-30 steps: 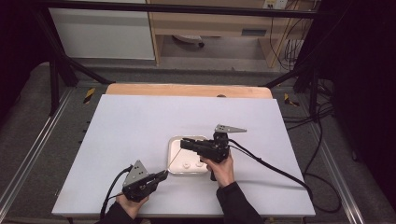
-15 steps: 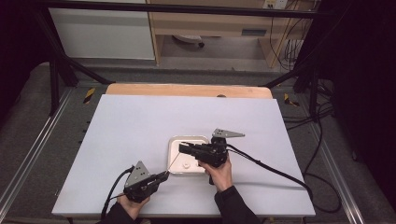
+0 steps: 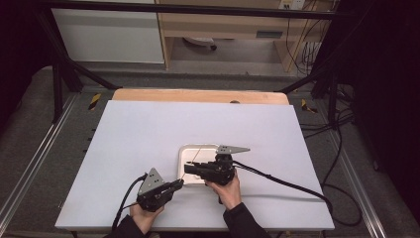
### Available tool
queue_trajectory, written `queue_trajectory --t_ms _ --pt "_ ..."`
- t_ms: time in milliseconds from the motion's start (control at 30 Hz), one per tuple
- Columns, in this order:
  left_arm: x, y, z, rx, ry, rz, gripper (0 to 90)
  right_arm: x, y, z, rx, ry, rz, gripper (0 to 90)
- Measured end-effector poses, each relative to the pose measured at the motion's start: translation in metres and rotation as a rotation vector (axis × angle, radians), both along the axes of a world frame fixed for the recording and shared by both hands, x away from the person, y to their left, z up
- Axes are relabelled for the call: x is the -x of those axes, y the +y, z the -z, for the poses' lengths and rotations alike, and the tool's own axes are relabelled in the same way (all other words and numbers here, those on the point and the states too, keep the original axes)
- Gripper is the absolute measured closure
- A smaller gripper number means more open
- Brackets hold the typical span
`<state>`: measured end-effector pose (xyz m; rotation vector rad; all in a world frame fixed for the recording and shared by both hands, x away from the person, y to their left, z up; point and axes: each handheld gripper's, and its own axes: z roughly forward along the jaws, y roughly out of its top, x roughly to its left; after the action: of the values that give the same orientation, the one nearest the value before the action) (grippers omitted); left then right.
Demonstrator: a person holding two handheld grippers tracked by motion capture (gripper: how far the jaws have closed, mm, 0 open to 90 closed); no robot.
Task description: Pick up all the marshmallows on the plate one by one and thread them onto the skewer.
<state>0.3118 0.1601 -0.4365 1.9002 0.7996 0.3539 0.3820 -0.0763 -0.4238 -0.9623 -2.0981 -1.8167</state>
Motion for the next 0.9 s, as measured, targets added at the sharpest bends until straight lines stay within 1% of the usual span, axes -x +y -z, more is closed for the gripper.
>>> queue_trajectory --t_ms 100,167,233,300,333,367,433,467,500,533,567,700,767,900 --pt "-0.001 0.000 0.000 0.004 0.000 0.000 88.3 0.002 0.002 0.004 0.009 0.003 -0.005 75.5" --pt "-0.002 -0.001 0.000 0.004 0.003 0.000 88.3 0.003 0.003 0.006 0.013 0.015 -0.009 75.3" --pt "-0.002 -0.001 0.001 -0.001 0.005 0.004 88.3 0.003 0.004 0.008 0.020 0.010 -0.009 75.0" --pt "-0.002 0.000 0.001 0.002 0.004 0.004 88.2 0.003 0.004 0.007 0.031 0.007 -0.010 73.6" --pt "-0.002 0.000 0.001 0.002 0.004 0.004 88.3 0.003 0.003 0.006 0.034 -0.002 -0.009 70.2" --pt "-0.002 0.001 0.000 0.009 0.005 0.001 88.3 0.003 0.002 0.004 0.042 -0.015 0.001 65.2" --pt "-0.002 0.004 0.000 0.021 0.009 -0.003 88.3 0.002 -0.001 -0.001 0.050 -0.036 0.006 58.1" --pt "-0.004 0.005 0.000 0.026 0.001 -0.003 88.3 0.002 -0.003 -0.004 0.058 -0.045 0.010 53.6" --pt "-0.003 0.007 -0.001 0.027 0.016 -0.008 88.3 0.001 -0.004 -0.007 0.071 -0.056 0.018 50.7" --pt "-0.005 0.008 -0.001 0.033 -0.005 0.001 88.3 0.001 -0.007 -0.010 0.091 -0.069 0.023 48.4" --pt "-0.003 0.010 -0.001 0.027 0.015 -0.013 88.3 0.000 -0.009 -0.013 0.111 -0.084 0.027 45.2" --pt "-0.003 0.014 -0.001 0.026 0.022 -0.015 88.3 -0.004 -0.016 -0.019 0.181 -0.130 0.050 32.4" --pt "-0.003 0.015 -0.001 0.026 0.026 -0.017 88.3 -0.007 -0.018 -0.019 0.216 -0.145 0.056 25.7" --pt "-0.003 0.017 -0.001 0.021 0.029 -0.016 88.3 -0.012 -0.021 -0.017 0.294 -0.155 0.047 17.4"
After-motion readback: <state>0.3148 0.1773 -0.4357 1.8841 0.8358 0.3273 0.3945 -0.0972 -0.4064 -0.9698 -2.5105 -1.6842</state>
